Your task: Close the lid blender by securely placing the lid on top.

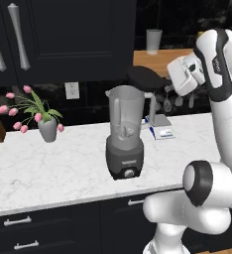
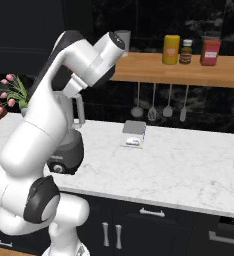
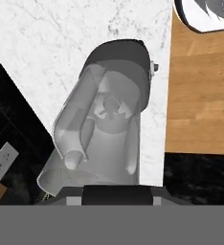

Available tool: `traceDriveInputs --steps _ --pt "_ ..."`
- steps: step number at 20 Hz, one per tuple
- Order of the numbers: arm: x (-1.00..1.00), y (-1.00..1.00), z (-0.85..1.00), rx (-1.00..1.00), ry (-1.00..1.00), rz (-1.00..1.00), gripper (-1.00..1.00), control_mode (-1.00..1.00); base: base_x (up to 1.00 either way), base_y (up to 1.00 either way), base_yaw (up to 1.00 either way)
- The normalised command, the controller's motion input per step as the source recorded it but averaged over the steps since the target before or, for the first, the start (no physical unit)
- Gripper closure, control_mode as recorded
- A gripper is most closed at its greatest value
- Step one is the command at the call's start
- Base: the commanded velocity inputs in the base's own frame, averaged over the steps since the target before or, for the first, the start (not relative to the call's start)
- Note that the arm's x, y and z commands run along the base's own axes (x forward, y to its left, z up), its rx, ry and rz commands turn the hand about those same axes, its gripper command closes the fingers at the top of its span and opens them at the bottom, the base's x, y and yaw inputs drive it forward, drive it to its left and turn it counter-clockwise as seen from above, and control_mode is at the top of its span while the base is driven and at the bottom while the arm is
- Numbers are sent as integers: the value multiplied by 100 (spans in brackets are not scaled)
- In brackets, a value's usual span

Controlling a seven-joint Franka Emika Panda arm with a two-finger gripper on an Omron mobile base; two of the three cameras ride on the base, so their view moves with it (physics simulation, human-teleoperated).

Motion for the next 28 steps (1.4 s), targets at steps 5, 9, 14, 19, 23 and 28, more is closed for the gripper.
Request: traceDriveInputs --steps 5,9,14,19,23,28 --pt "0 42 18 -1 14 -18 100 -100 0 0 0" --pt "0 29 3 -4 23 -24 100 -100 0 0 0" --pt "0 18 0 -6 24 -27 100 -100 0 0 0" --pt "0 10 0 -5 19 -28 100 -100 0 0 0" --pt "0 16 0 -5 16 -27 100 -100 0 0 0" --pt "0 29 5 -2 14 -27 100 -100 0 0 0"
